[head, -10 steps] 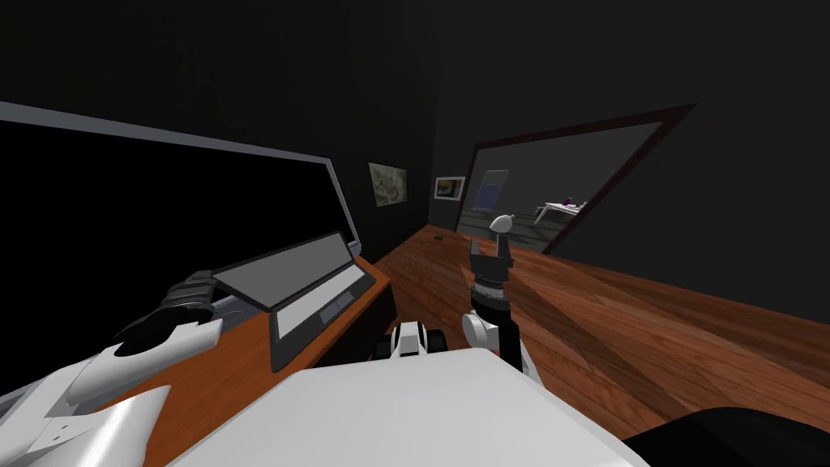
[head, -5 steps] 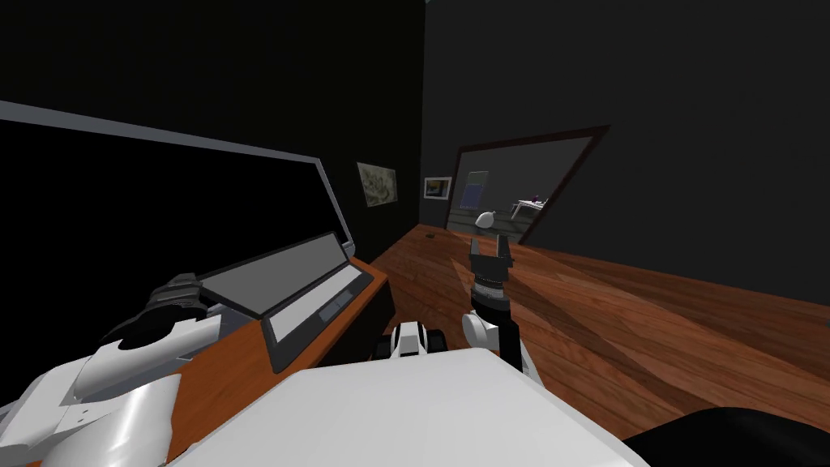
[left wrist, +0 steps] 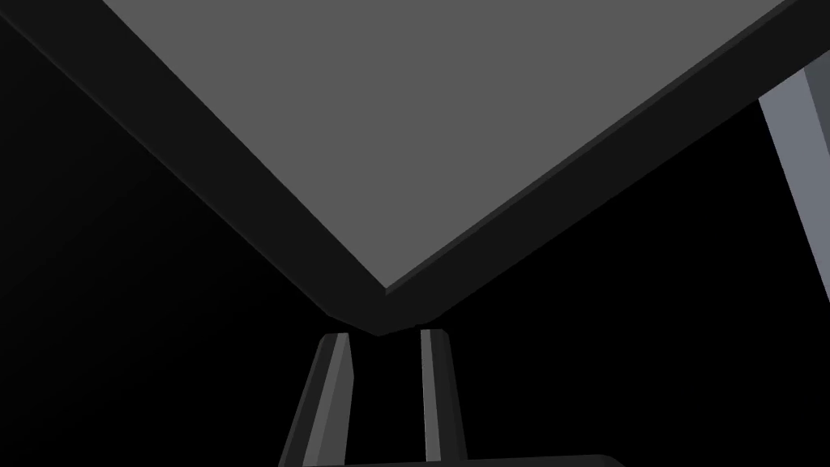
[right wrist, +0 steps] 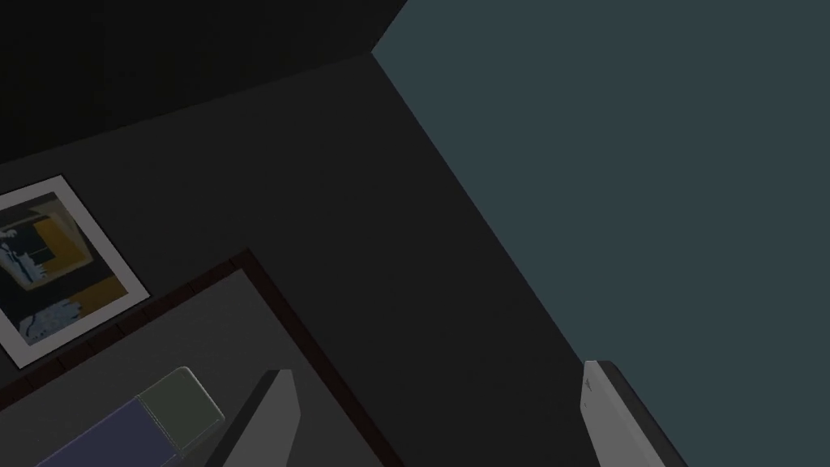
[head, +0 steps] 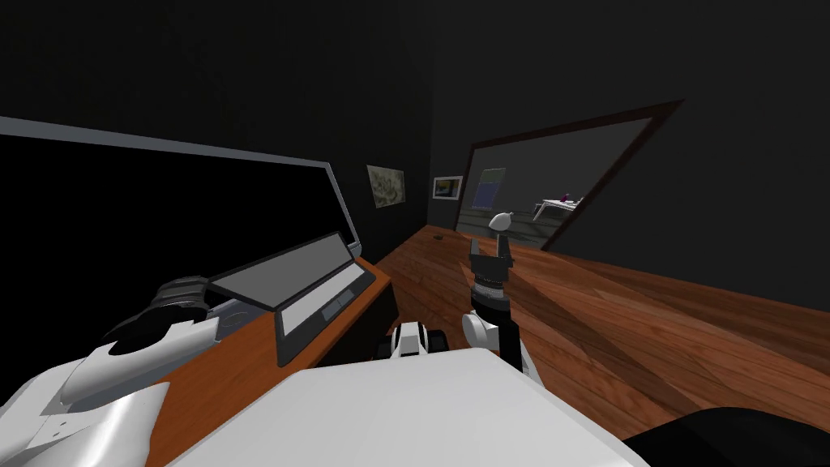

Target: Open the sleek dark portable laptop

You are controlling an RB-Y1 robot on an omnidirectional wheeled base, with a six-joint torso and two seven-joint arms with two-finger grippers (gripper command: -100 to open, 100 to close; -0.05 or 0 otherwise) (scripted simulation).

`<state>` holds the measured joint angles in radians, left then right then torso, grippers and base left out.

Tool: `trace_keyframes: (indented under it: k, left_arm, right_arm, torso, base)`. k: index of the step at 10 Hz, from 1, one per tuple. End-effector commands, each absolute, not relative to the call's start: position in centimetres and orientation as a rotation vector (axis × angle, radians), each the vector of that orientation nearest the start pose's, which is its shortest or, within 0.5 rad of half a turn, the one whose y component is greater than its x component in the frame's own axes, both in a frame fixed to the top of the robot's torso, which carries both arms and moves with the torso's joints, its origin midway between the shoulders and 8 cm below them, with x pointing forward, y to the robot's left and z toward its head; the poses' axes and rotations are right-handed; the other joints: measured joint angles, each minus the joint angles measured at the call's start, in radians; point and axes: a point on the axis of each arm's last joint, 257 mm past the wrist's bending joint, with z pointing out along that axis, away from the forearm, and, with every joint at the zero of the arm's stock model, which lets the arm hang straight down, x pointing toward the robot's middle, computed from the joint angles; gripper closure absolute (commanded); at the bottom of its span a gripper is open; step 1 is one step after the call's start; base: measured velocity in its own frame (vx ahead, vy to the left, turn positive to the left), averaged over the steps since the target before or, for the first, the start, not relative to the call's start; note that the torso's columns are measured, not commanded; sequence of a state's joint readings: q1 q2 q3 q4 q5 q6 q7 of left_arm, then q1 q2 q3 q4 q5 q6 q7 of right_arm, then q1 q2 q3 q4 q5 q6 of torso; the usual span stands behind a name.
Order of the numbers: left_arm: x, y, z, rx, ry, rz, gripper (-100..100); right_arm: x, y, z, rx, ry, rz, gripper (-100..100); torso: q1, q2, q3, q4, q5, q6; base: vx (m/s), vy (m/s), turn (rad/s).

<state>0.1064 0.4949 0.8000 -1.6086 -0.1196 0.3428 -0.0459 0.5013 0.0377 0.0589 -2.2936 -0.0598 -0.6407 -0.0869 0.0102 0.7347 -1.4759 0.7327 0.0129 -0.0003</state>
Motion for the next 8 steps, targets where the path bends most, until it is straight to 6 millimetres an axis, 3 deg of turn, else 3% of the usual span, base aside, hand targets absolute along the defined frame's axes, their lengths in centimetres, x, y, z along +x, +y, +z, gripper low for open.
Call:
trace_keyframes:
  k: [1, 5, 6, 8]
  left_arm:
    - [32.5, 75.7, -10.1, -1.261, 0.861, -0.055, 100]
    - [33.1, 75.2, -9.0, -1.198, 0.81, -0.058, 100]
    - [32.8, 75.4, -10.0, -1.209, 0.789, -0.037, 100]
    - [33.3, 74.7, -8.8, -1.159, 0.768, -0.048, 100]
  right_arm:
    - [31.6, -27.0, 5.5, 0.631, 0.407, 1.505, 0]
    - [31.6, -27.0, 5.5, 0.63, 0.407, 1.505, 0]
    - [31.6, -27.0, 5.5, 0.631, 0.407, 1.505, 0]
    - [31.6, -27.0, 5.5, 0.631, 0.407, 1.505, 0]
  torso:
    - [0.003, 0.001, -0.001, 0.002, -0.003, 0.004]
    - [-0.001, 0.002, 0.0, 0.003, -0.006, -0.002]
    - [-0.003, 0.003, 0.0, 0.003, -0.006, -0.002]
    - [-0.002, 0.002, 0.0, 0.003, -0.006, -0.003]
  base:
    - [-0.059, 0.025, -0.125]
    - [-0.085, 0.048, -0.08]
    - [-0.116, 0.057, -0.142]
    - [-0.083, 0.043, -0.032]
